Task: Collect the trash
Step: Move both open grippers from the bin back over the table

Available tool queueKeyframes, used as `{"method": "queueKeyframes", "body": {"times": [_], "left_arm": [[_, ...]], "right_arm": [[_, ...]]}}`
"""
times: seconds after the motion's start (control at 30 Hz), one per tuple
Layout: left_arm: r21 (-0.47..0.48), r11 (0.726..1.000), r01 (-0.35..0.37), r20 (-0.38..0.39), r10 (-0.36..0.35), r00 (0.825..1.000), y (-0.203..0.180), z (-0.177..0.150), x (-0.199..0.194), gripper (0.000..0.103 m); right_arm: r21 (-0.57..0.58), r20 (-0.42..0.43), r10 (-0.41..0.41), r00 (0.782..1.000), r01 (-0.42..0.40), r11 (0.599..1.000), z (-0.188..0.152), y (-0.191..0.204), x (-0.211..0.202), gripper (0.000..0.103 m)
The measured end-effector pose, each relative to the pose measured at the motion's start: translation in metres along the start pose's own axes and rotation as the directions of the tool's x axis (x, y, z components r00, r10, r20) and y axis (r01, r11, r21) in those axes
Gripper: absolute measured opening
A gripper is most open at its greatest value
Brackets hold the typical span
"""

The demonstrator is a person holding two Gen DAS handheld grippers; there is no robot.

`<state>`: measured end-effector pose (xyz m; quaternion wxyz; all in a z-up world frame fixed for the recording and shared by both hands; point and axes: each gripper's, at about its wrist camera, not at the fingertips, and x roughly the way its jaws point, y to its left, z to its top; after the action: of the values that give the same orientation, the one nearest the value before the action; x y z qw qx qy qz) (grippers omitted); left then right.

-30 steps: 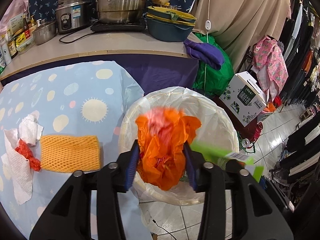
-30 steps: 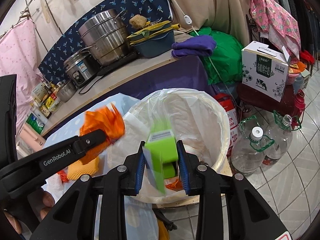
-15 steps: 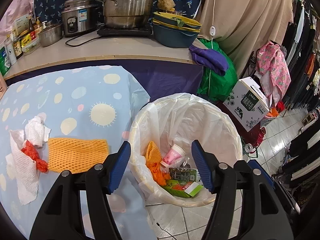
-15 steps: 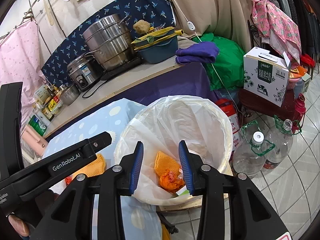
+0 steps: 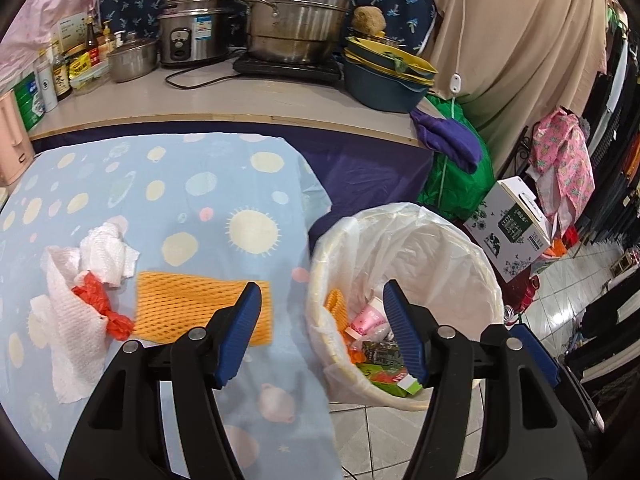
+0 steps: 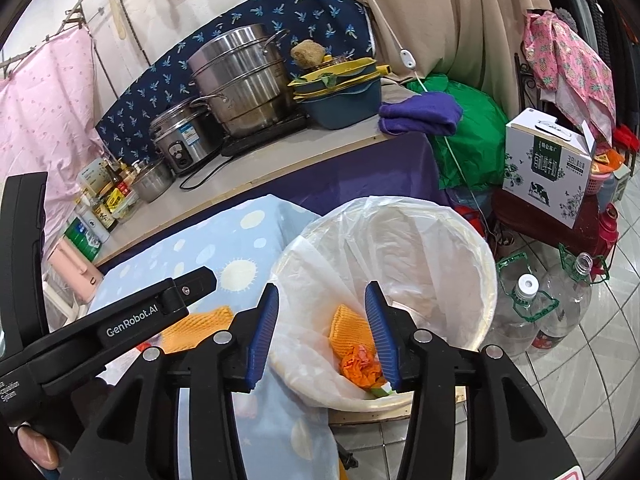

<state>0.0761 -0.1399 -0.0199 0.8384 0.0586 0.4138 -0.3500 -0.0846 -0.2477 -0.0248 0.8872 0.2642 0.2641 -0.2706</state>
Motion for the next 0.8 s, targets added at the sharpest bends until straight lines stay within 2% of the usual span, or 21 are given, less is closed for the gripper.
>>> {"method": "queueKeyframes", "body": {"times": [0.1, 0.33, 0.5, 0.57, 0.8], "left_arm": [[-0.035, 0.999, -0.019, 0.01, 0.019, 1.0, 0.018, 0.0, -0.006, 0.069], [-0.118, 0.99, -0.076, 0.015, 0.078, 0.997, 0.069, -0.004, -0.019, 0.073], [-0.189, 0.973, -0.134, -0.008, 0.135, 0.991, 0.115, -0.01, -0.024, 0.074], [-0.217, 0.961, -0.169, -0.014, 0.17, 0.985, 0.134, -0.013, -0.027, 0.079], [-0.284, 0.929, -0.236, -0.037, 0.236, 0.971, 0.191, -0.029, -0.034, 0.086]], "right_arm": [[-0.026, -0.004, 0.011, 1.0, -0.011, 1.0, -0.001, 0.014, 0.002, 0.048], [-0.09, -0.037, 0.044, 0.998, -0.047, 0.995, -0.01, 0.054, 0.013, 0.048], [-0.129, -0.072, 0.068, 0.995, -0.077, 0.989, -0.018, 0.082, 0.026, 0.049], [-0.142, -0.085, 0.076, 0.994, -0.087, 0.986, -0.022, 0.092, 0.031, 0.049], [-0.166, -0.13, 0.083, 0.988, -0.105, 0.981, -0.035, 0.118, 0.053, 0.06]]}}
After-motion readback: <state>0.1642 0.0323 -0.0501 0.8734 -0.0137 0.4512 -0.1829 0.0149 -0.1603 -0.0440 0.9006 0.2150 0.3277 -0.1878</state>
